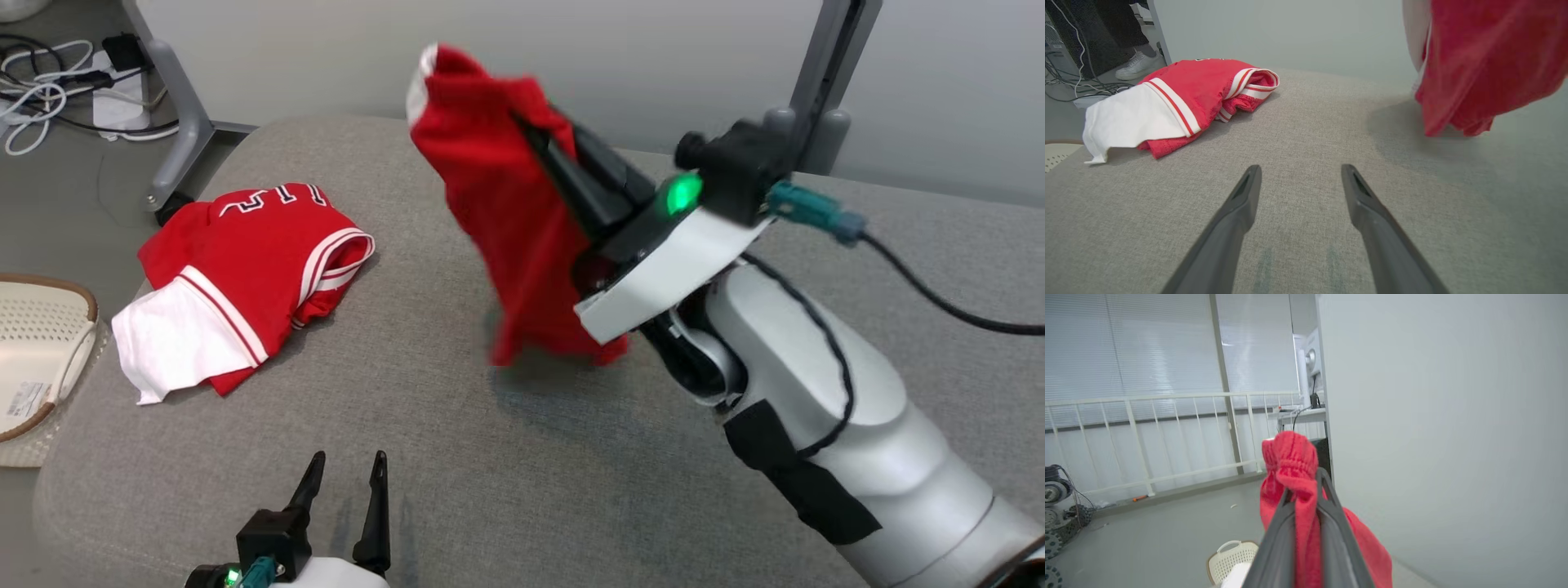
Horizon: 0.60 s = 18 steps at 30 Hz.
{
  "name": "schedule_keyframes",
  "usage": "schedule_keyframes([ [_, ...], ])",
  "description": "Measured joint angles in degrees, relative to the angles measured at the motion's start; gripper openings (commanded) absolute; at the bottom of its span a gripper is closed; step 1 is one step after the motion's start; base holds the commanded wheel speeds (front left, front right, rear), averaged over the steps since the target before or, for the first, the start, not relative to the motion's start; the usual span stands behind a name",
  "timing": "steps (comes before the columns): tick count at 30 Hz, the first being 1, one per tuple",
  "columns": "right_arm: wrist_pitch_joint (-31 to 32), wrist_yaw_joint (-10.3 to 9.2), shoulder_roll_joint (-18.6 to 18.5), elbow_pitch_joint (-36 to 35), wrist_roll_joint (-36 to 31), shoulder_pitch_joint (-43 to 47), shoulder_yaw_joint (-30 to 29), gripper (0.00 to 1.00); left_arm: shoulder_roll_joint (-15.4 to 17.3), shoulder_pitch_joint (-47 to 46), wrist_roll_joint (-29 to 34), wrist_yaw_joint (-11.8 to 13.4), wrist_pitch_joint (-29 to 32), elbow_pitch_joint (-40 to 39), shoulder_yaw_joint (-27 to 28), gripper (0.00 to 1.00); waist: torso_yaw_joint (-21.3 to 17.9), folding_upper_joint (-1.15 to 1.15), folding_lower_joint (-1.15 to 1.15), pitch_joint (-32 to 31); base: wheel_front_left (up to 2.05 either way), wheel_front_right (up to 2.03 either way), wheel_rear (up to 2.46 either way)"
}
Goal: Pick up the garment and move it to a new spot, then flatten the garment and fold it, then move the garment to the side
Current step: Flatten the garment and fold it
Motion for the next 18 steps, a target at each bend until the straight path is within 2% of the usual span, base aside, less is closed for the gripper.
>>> schedule_keyframes([
  [3, -0.2, 0.00, 0.1, -9.0, -1.9, 2.0, -6.9, 0.00, 0.0, 0.3, 0.7, -0.5, 0.0, 0.1, 0.7, 1.00, -1.0, 0.00, 0.00, -0.7, 0.00, 0.00, 0.00],
  [5, -0.2, 0.01, -1.0, -12.1, -3.4, 5.6, -9.8, 0.00, 0.0, 0.6, 0.9, -0.8, 0.0, 0.1, 1.1, 1.00, -1.9, 0.00, 0.00, -0.8, 0.00, 0.00, 0.00],
  [8, -0.2, 0.00, -4.7, -11.7, -4.6, 12.5, -15.4, 0.00, 0.0, 0.8, 1.0, -1.0, 0.0, 0.0, 1.1, 1.00, -3.3, 0.00, 0.00, -0.6, 0.00, 0.00, 0.00],
  [11, -0.2, -0.01, -8.2, -7.0, -6.1, 19.7, -19.8, 0.00, 0.0, 0.5, 1.1, -1.3, 0.0, -0.1, 0.7, 1.00, -4.6, 0.00, 0.00, 0.4, 0.00, 0.00, 0.00],
  [12, -0.2, -0.02, -8.8, -4.4, -6.2, 21.9, -21.1, 0.30, 0.0, 0.4, 1.1, -1.3, 0.0, 0.0, 0.5, 1.00, -5.0, 0.00, 0.00, 0.8, 0.00, 0.00, 0.00],
  [13, -0.2, -0.01, -9.2, -2.0, -6.6, 23.9, -22.3, 0.87, 0.0, 0.1, 1.2, -1.4, 0.0, 0.1, 0.4, 1.00, -5.5, 0.00, 0.00, 1.2, 0.00, 0.00, 0.00],
  [14, -0.2, -0.02, -9.6, 0.2, -7.2, 25.6, -23.6, 1.00, 0.0, -0.3, 1.4, -1.4, 0.0, 0.2, 0.2, 1.00, -5.9, 0.00, 0.00, 1.5, 0.00, 0.00, 0.00],
  [18, -0.2, -0.02, -9.6, 3.5, -9.8, 29.5, -31.4, 1.00, -0.1, -1.0, 1.7, -1.5, 0.0, 0.3, -0.3, 1.00, -7.7, 0.00, 0.00, 2.5, 0.00, 0.00, 0.00],
])
